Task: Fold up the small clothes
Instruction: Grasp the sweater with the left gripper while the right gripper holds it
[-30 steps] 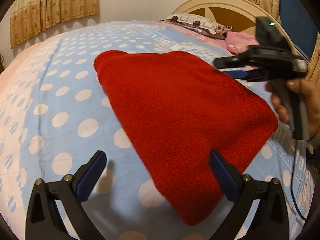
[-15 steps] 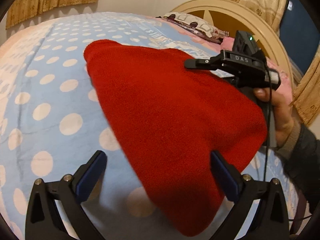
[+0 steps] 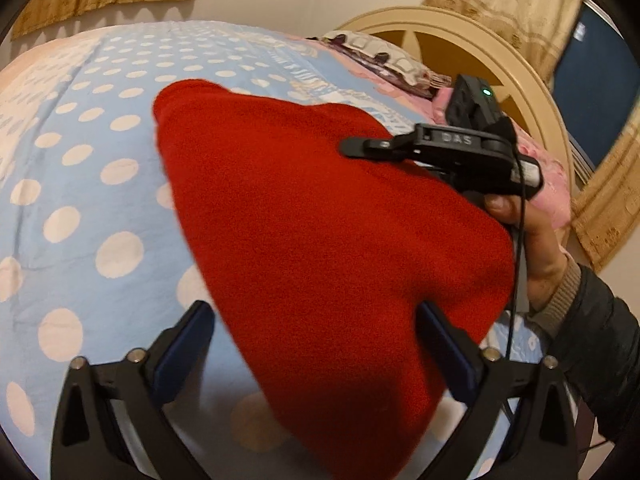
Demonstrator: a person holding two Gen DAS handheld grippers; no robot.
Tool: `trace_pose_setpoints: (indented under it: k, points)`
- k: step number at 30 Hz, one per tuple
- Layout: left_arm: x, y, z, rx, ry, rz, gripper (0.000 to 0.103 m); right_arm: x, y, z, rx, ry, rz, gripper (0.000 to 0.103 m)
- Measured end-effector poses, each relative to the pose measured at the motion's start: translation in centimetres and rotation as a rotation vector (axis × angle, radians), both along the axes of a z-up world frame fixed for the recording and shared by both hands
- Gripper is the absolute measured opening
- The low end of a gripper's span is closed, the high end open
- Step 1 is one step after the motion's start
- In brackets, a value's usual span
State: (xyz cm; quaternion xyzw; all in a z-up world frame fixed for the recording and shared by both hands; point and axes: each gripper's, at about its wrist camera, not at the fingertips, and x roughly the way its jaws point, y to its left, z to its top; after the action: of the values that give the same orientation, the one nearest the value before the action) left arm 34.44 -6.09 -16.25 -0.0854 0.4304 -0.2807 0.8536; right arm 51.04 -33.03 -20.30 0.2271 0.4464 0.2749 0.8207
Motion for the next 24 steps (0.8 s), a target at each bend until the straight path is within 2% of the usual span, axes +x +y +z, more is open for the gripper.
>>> trace_pose_setpoints:
  k: [2,4,11,16,24]
  points:
    - [-0.3,-0.4,0.2,0.019,-0.016,-0.009,0.089,-0.3,0.3,0.2,0.005,-0.011,0.02,0.036]
    - [-0.4,-0.3,0.4,0.024,-0.025,-0.006,0.083,-0.4,0.5,0.5,0.0,-0.025,0.022,0.035]
    - [-1.0,-1.0,0.8,0.07,-0.069,-0.008,0.072,-0.8,0.7,0.7,0.004,-0.051,0.013,0.034]
    - [-0.8,-0.8,1.1,0.073,-0.084,-0.011,0.057,-1.0,0.8,0.9,0.013,-0.066,0.01,0.033]
    - [-1.9,-0.2,2.0,0.075,-0.101,-0.018,0.049,-1.9,1.3,2.3,0.027,-0.091,-0.001,0.031]
